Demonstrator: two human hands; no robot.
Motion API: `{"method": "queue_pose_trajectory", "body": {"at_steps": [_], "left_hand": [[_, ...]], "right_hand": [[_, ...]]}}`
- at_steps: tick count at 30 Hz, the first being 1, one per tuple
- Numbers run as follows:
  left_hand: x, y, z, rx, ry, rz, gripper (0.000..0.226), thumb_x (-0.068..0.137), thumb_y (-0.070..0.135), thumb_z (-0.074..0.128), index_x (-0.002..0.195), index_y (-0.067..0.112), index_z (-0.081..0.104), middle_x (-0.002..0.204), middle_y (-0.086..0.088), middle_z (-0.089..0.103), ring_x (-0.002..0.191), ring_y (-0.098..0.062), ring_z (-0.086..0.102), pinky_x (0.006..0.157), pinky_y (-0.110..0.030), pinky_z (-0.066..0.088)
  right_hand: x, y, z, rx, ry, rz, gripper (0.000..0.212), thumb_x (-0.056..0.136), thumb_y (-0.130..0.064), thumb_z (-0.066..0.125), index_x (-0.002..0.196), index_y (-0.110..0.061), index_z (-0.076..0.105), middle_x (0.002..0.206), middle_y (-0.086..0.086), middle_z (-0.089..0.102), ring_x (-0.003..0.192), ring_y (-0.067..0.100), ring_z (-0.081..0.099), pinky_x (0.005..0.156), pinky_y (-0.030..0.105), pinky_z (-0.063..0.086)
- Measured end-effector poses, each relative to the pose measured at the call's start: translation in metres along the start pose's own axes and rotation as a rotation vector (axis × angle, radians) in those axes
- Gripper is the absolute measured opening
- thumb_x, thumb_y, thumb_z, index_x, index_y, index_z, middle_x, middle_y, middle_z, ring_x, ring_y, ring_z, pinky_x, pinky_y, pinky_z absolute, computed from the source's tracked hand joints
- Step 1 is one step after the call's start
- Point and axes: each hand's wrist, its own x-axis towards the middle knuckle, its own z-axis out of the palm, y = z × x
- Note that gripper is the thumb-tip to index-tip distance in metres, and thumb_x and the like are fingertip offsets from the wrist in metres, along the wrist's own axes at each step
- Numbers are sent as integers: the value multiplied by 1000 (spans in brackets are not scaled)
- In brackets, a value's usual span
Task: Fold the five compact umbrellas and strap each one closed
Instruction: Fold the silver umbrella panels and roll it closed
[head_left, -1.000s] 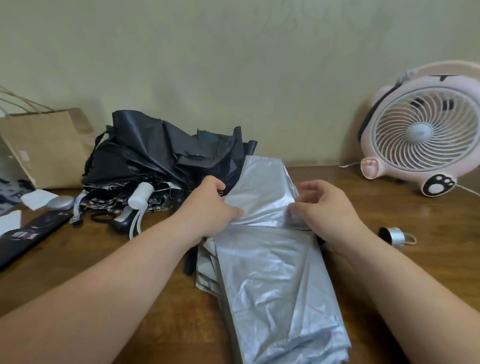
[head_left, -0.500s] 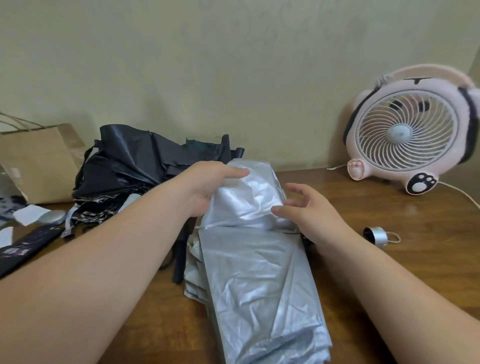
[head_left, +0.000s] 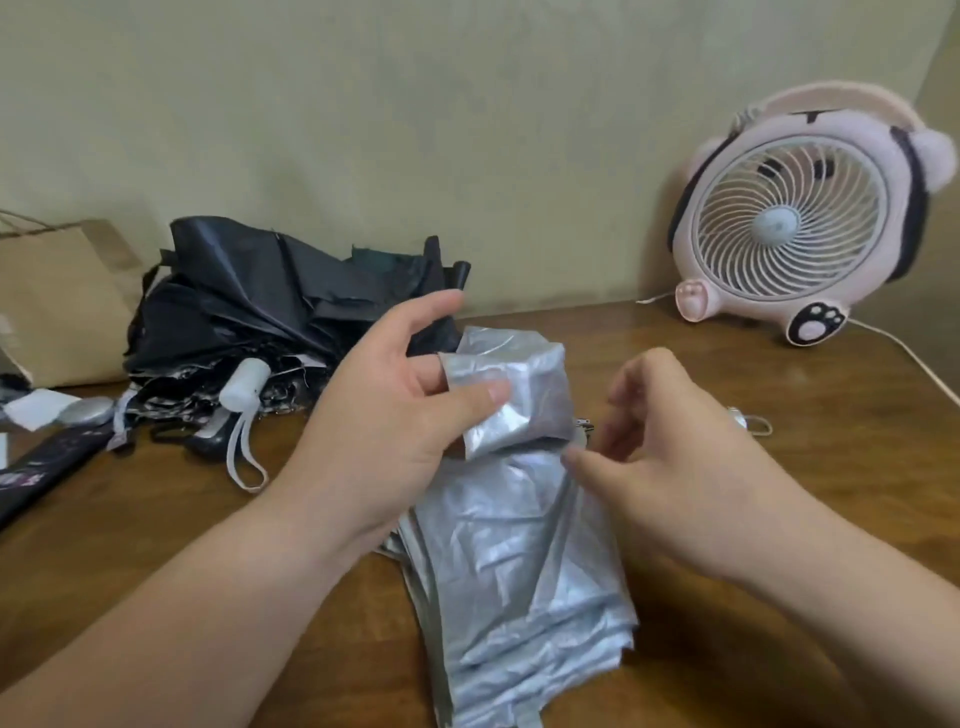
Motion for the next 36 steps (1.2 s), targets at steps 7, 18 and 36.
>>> {"method": "queue_pose_trajectory", "body": {"at_steps": [7,18,36], "left_hand": [[-39,-35,1,24,7,-120,53,69,18,91,116,23,69,97,-16,78,93,-32,75,86,-48,59],[-53,-58,16,-492,244,-334,56,67,8,78,119,13,59,105,-19,76,97,-33,75,87,-49,57],[-15,-55,1,-574,-299,-620,47,73,3,62,116,-14,69,128,-34,62,123,-47,60,105,-55,50]], "right_hand": [[-79,50,47,-459,-95,-554,54,94,-72,38,122,-36,67,141,-13,61,137,9,52,111,38,40],[-88,52,49,-325,-145,-419,59,95,-74,32,128,-38,64,135,-22,62,130,-3,54,105,32,49],[-91,54,54,-221,-68,-396,49,80,-65,60,118,-36,70,128,-25,63,123,-7,56,108,31,44]]}}
